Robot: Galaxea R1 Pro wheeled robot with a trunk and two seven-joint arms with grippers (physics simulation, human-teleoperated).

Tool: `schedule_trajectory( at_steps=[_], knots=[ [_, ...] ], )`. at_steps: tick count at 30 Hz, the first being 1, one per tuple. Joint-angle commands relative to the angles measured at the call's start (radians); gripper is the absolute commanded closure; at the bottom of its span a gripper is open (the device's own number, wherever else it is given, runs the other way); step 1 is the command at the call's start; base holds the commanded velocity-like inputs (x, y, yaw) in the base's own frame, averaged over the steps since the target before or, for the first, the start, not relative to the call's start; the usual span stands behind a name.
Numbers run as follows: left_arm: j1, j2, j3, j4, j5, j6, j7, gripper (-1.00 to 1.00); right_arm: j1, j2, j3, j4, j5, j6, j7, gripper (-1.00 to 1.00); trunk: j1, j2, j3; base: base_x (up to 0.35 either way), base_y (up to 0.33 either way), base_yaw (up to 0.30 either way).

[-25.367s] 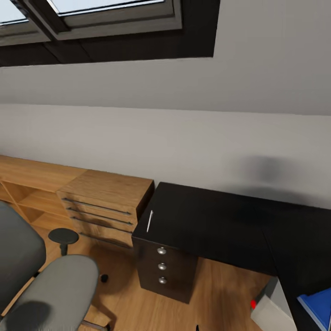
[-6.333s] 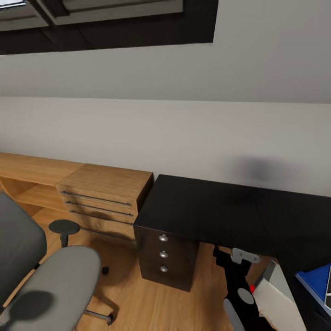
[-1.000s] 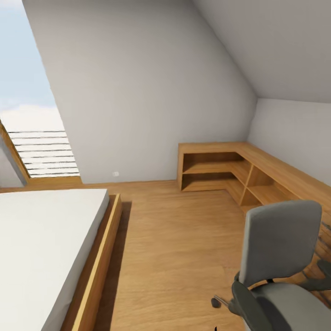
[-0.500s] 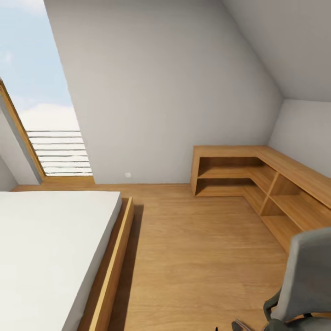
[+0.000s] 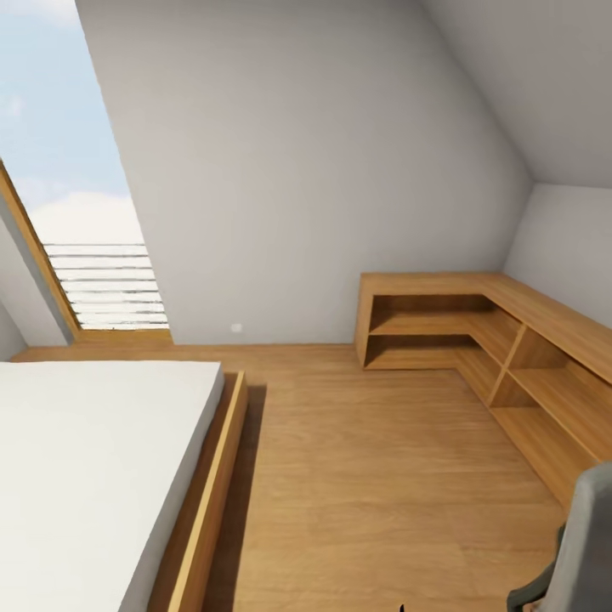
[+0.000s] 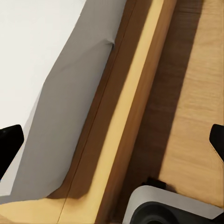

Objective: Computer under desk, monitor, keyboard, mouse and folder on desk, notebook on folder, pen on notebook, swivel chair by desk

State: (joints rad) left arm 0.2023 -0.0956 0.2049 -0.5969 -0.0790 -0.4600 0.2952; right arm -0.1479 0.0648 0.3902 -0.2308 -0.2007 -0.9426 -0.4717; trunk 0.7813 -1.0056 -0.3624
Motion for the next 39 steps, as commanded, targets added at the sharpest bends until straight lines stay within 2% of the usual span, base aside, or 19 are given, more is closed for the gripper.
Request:
schedule_trajectory(
  at_steps=[1,15,24,39],
  knots=[
    [0.000,-0.001,0.004,-0.001,-0.008,0.000,0.003,-1.00,-0.001,0.000,0.009,0.001,-0.009,-0.004,-0.002,-1.00,0.001,-0.001,-0.001,0.329,0.000,0.000],
    [0.000,-0.001,0.004,-0.001,-0.008,0.000,0.004,-1.00,-0.001,-0.001,0.008,0.003,-0.009,-0.004,-0.003,-1.00,0.001,-0.001,-0.001,0.332,0.000,0.000],
    [0.000,-0.001,0.003,-0.001,-0.008,0.000,0.003,-1.00,-0.001,-0.022,0.003,0.020,-0.015,-0.004,-0.005,-1.00,0.001,-0.001,-0.001,0.333,0.000,0.000],
    [0.000,-0.001,0.002,-0.001,-0.008,0.001,0.003,-1.00,-0.001,-0.023,0.002,0.022,-0.014,-0.004,-0.005,-1.00,0.001,-0.001,-0.001,0.333,0.000,0.000]
  ],
)
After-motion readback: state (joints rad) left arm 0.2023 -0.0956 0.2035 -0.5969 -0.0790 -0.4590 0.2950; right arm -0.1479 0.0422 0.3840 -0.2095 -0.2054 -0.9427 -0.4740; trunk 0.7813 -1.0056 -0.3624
